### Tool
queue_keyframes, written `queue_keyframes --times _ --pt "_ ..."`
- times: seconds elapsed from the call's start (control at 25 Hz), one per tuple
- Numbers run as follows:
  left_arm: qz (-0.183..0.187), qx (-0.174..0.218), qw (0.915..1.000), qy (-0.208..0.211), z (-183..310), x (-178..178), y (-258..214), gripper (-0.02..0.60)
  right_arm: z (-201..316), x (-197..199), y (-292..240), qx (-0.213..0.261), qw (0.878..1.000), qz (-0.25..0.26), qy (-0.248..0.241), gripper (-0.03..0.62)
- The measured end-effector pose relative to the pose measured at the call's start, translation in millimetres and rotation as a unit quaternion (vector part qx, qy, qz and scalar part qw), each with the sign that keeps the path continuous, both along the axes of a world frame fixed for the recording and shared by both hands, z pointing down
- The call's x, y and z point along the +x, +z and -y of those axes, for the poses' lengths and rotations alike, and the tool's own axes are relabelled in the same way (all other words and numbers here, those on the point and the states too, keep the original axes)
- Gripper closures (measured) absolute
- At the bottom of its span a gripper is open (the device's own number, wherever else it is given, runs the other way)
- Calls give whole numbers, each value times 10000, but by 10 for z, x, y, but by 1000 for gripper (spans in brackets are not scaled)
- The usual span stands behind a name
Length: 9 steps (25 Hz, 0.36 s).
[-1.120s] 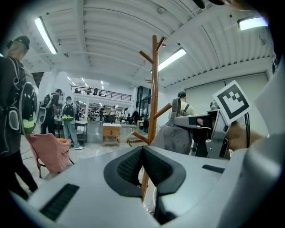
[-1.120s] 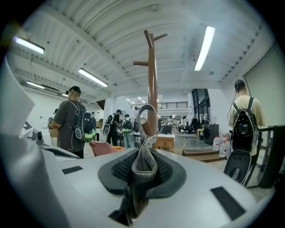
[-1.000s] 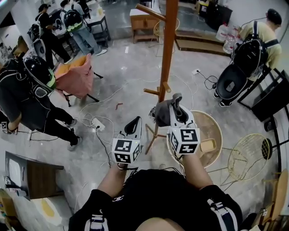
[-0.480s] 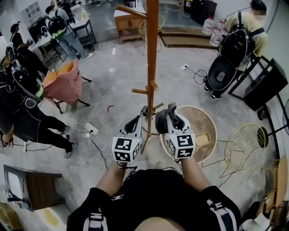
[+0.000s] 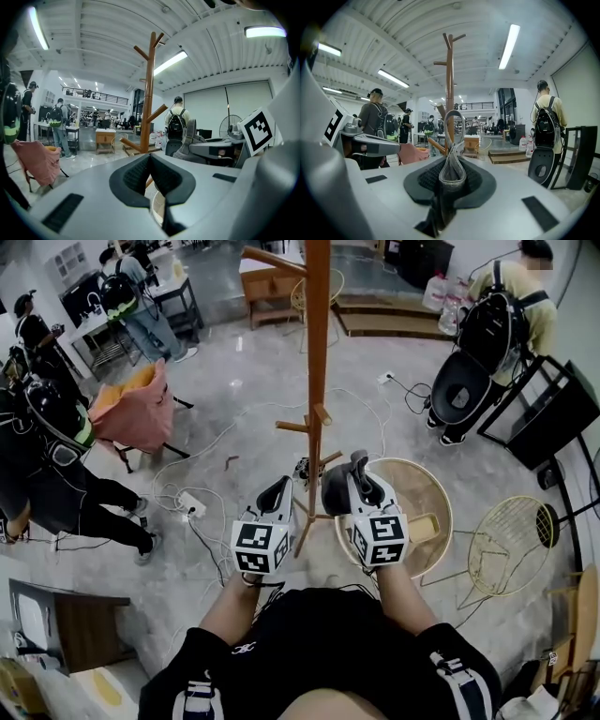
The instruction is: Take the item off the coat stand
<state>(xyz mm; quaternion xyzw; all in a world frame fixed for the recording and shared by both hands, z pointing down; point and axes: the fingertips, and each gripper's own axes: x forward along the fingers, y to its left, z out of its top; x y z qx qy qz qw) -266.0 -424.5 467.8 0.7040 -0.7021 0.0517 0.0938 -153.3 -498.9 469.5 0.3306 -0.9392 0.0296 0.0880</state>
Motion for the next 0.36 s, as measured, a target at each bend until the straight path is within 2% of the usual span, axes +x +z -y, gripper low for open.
queue_keyframes --times 0.36 --pt "2 -9 10000 -87 12 -94 32 566 29 -105 27 -41 9999 29 -90 531"
